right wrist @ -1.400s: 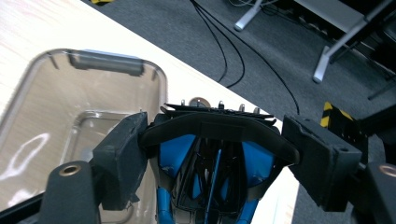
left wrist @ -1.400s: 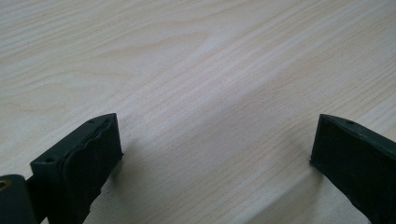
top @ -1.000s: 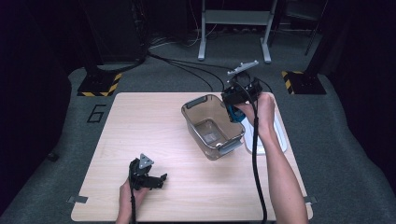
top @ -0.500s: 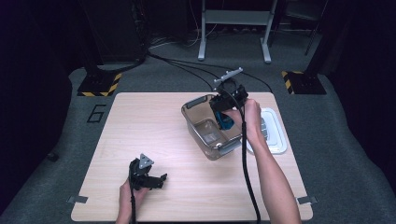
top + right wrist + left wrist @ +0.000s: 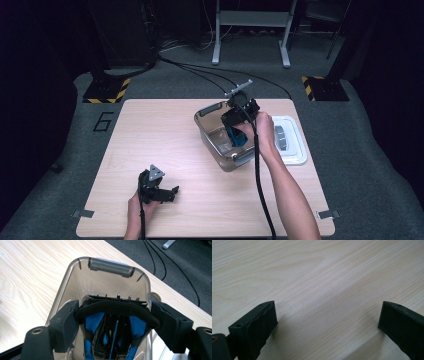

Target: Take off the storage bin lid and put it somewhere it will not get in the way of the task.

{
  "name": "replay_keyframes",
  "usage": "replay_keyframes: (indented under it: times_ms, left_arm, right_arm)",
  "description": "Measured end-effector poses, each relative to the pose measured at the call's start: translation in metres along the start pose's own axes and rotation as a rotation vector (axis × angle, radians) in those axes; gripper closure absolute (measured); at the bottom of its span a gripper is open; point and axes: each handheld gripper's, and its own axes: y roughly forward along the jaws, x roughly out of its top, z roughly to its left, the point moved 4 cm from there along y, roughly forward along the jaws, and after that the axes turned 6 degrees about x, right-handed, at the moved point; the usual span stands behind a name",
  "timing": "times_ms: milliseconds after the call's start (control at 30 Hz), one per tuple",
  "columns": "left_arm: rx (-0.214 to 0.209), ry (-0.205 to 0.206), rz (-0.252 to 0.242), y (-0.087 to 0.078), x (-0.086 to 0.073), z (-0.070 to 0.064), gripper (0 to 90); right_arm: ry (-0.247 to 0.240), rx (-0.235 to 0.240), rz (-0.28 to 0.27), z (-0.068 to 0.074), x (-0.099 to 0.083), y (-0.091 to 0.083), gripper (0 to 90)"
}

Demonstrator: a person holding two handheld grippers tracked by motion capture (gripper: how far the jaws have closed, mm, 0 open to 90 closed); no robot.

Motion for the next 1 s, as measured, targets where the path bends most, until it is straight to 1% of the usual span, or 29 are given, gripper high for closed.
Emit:
replay_keyframes:
  times_ms: [100,167,200,233,267,333,367,567,600,667,800,933,967,1000]
  left_arm:
    - [0.000,0.001,0.000,0.000,0.000,0.000,1.7]
    - [-0.001,0.005,0.003,0.000,0.000,0.000,1.7]
    - [-0.001,0.002,0.002,0.000,0.000,0.000,1.7]
    - [0.000,0.000,0.000,0.000,0.000,0.000,1.7]
    - [0.000,0.000,0.000,0.000,0.000,0.000,1.7]
    - [0.000,0.000,0.001,0.000,0.000,0.000,1.7]
    - [0.000,0.000,0.000,0.000,0.000,0.000,1.7]
    - [0.000,0.001,0.000,0.000,0.000,0.000,1.7]
    - [0.000,0.001,0.000,0.000,0.000,0.000,1.7]
    - [0.000,0.001,0.000,0.000,0.000,0.000,1.7]
    - [0.000,0.001,-0.001,0.000,0.000,0.000,1.7]
    - [0.000,0.001,0.000,0.000,0.000,0.000,1.7]
    - [0.000,0.001,-0.001,0.000,0.000,0.000,1.7]
    - [0.000,0.000,-0.001,0.000,0.000,0.000,1.7]
  right_arm:
    - [0.005,0.008,0.008,0.000,-0.003,0.004,24.0]
    - [0.022,0.016,0.013,0.000,-0.005,0.006,24.0]
    - [0.013,0.022,0.000,-0.002,-0.008,0.010,24.0]
    - [0.013,0.022,0.000,-0.002,-0.008,0.010,24.0]
    - [0.035,0.028,0.007,-0.001,-0.010,0.011,24.0]
    - [0.032,0.034,0.006,-0.001,-0.014,0.018,24.0]
    - [0.039,0.035,0.011,-0.001,-0.016,0.019,24.0]
    - [0.036,0.048,0.025,0.001,-0.022,0.027,23.9]
    - [0.047,0.046,0.033,0.002,-0.024,0.028,23.9]
    - [0.043,0.050,0.030,0.002,-0.027,0.030,23.9]
    - [0.067,0.057,0.029,0.001,-0.032,0.034,23.9]
    - [0.087,0.069,0.039,0.001,-0.041,0.040,23.8]
    - [0.100,0.070,0.045,0.000,-0.044,0.043,23.8]
    - [0.100,0.070,0.045,0.000,-0.044,0.043,23.8]
